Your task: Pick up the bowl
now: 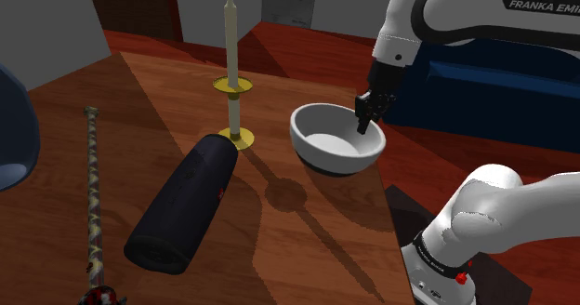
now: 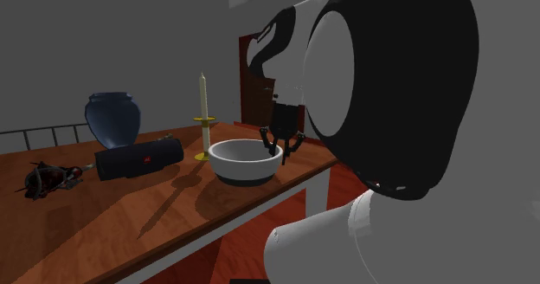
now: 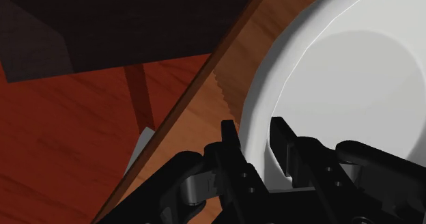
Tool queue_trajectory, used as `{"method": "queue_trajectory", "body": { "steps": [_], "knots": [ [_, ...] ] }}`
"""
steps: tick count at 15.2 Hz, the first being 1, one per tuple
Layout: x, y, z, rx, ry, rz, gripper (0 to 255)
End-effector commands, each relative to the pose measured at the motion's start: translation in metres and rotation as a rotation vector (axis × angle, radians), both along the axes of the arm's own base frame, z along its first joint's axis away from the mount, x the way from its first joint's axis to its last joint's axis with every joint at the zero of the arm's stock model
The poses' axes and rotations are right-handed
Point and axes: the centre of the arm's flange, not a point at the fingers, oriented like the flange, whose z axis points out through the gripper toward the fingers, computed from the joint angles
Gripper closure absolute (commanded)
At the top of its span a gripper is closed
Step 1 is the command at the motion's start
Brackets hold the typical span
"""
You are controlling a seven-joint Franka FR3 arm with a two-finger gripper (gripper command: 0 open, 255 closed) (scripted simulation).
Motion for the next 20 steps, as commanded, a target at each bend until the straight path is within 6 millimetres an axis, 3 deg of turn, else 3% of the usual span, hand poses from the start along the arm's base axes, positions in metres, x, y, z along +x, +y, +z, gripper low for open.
{"method": "queue_trajectory", "body": {
  "steps": [1,3,18,20],
  "knots": [
    [0.0,-0.001,-0.002,-0.003,0.005,-0.001,255],
    [0.0,-0.001,-0.002,-0.003,0.005,-0.002,255],
    [0.0,-0.001,0.077,-0.003,0.005,-0.002,255],
    [0.0,-0.001,0.078,-0.003,0.005,-0.002,255]
  ]
}}
